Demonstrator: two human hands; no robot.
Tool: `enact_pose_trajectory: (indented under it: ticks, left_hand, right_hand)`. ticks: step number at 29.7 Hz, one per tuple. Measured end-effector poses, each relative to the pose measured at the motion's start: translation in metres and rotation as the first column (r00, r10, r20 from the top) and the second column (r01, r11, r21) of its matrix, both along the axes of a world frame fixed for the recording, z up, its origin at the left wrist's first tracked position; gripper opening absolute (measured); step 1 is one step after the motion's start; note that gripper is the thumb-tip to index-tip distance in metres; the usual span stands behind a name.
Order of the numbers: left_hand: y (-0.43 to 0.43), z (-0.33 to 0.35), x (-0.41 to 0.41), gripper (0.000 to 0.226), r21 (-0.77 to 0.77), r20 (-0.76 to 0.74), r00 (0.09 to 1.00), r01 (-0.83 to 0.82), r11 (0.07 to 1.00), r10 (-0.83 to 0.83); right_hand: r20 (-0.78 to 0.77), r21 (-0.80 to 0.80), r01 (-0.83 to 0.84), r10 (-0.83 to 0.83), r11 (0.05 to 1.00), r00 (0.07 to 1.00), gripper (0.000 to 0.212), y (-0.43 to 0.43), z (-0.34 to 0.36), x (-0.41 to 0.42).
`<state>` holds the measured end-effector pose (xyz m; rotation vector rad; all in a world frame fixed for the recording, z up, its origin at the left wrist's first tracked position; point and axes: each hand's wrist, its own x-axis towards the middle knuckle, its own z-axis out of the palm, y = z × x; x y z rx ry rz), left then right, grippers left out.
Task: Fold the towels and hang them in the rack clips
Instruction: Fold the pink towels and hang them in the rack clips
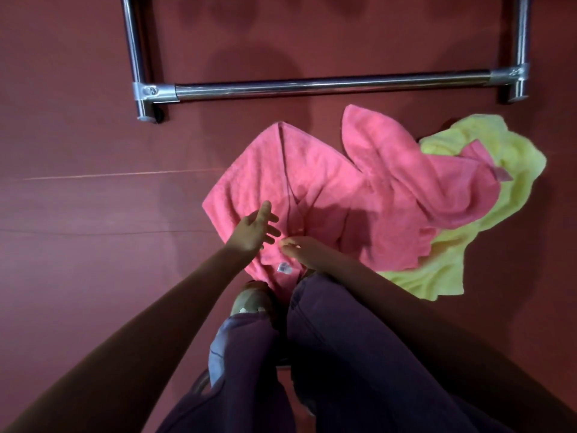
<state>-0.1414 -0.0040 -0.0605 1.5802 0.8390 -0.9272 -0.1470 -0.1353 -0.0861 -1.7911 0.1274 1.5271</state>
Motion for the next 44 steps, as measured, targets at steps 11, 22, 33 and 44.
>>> enact_pose_trajectory:
  ticks: [11, 22, 33, 44]
  left_hand:
    - [-0.001, 0.073, 0.036, 0.046, -0.09, 0.253, 0.968, 0.03, 0.995, -0.007]
    - [-0.012, 0.238, 0.075, 0.028, -0.124, 0.675, 0.734, 0.212, 0.969, -0.074]
    - [-0.007, 0.4, 0.049, 0.012, -0.035, 0.9, 0.436, 0.121, 0.992, -0.022]
    - [-0.01, 0.468, 0.0, 0.013, 0.103, 0.9, 0.365, 0.349, 0.932, -0.236]
  right_hand:
    - [-0.108, 0.252, 0.645, -0.641, 0.722, 0.76, 0.03, -0.021, 0.096, 0.07]
    - [-0.067, 0.528, 0.601, -0.676, 0.6, 0.734, 0.043, -0.026, 0.293, 0.134]
    - [0.393, 0.698, 0.252, -0.652, 0.671, 0.649, 0.015, -0.042, 0.425, 0.071]
    - [0.57, 0.665, 0.157, -0.632, 0.73, 0.525, 0.02, -0.039, 0.505, 0.031]
